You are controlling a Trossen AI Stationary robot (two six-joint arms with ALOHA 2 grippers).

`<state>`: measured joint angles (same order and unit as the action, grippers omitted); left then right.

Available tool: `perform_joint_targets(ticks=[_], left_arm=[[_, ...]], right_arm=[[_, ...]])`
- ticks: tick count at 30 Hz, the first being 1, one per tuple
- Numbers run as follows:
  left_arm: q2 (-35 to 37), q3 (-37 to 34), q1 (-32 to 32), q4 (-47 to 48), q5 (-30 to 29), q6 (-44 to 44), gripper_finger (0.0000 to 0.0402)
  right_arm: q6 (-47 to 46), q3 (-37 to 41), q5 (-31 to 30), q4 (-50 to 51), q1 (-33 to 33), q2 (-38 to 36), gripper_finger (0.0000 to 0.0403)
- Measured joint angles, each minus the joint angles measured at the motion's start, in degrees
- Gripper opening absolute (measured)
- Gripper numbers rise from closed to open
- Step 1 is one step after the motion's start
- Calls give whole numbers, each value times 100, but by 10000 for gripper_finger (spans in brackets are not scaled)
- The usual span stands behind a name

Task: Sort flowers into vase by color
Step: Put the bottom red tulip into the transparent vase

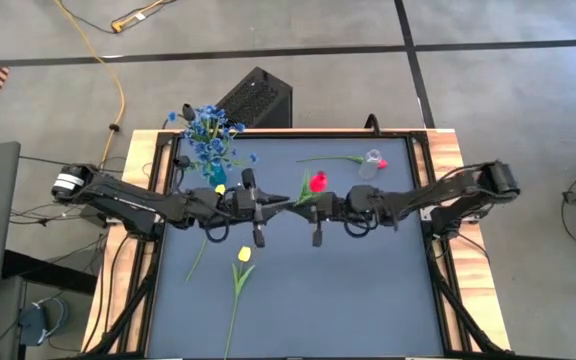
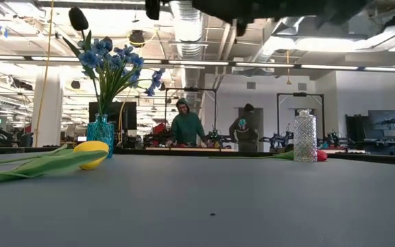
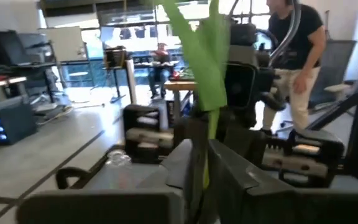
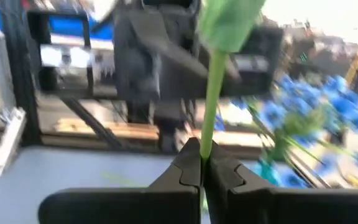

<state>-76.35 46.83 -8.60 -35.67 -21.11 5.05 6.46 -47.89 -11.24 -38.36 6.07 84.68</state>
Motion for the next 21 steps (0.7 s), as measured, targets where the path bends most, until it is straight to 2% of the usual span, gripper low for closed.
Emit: perform_joint_targets(ticks=[6,11,14,21], left_arm=[[568,0,2,1211,-197,-242,100],[596,2,-19,1795,522,-539,116],[425,2,-53,1875,857,-541,115],[161,2,-68,1877,873,-478,113]], right_arm=[[-66,-1,-258,2497,-102,-1211,26],[-361,-1,-878,4274,-693,-2316,27],[-548,-1,-999,4846,-1241,-2891,29],[-713,-1,-959,5657,-2657,-3583,27]])
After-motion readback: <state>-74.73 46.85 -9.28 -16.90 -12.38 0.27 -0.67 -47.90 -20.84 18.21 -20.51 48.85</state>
